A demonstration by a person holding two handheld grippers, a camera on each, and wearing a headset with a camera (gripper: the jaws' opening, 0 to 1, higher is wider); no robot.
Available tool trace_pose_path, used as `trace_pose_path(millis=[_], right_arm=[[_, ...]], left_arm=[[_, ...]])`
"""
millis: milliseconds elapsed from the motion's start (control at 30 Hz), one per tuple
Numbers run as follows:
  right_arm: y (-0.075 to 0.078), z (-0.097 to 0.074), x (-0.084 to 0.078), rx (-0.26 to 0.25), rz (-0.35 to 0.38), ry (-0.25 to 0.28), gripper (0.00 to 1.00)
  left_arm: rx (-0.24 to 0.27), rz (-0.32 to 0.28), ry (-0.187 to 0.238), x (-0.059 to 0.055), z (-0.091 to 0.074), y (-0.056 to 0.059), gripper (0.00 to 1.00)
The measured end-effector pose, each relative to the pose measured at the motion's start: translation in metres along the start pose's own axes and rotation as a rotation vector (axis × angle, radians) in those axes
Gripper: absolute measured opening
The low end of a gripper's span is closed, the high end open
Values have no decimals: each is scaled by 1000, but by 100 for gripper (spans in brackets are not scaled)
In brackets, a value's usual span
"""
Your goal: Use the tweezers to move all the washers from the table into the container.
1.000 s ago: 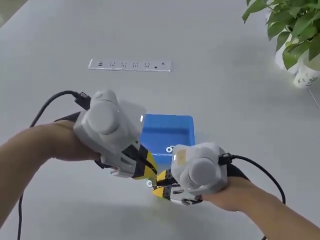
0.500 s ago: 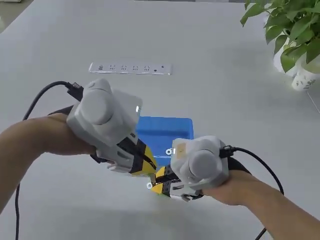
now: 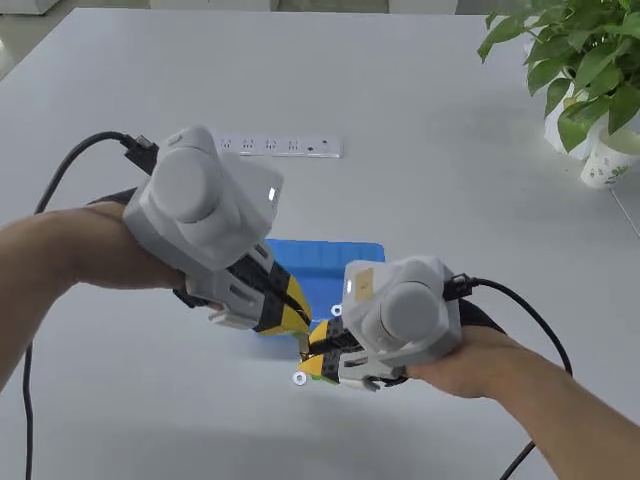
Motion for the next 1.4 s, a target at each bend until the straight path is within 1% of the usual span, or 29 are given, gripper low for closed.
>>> trace_pose_path(millis=[167,400,700,833,1133,1400], right_arm=[[5,-5,6,-1,-7,-1,10],[17,-14,14,-21,-23,3,10],[33,-18,17,-39,-23,0,10],[39,-19,17,-46,-15,10,10],[52,-18,13,-65,-17,14,10],[62,-12,4,-70,-8,1,10]], left_arm=[[7,4,3,4,-8,-6,6],[26,15,14,13,-16,-16,6],[38,30,15,17,-17,-30,6],[45,41,21,19,-18,-37,6],[63,53,25,16,-14,-48,6],[67,53,23,11,-6,-58,6]])
Point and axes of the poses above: the centre of the closed fingertips' face, and the gripper's own axes: z roughly forward along the fingers, y roughly to its right, x roughly out of its top, the point moved 8 cm from there along -z, roughly backward along the fingers, and after that the axes turned 2 degrees about z, right-handed, at the moved point
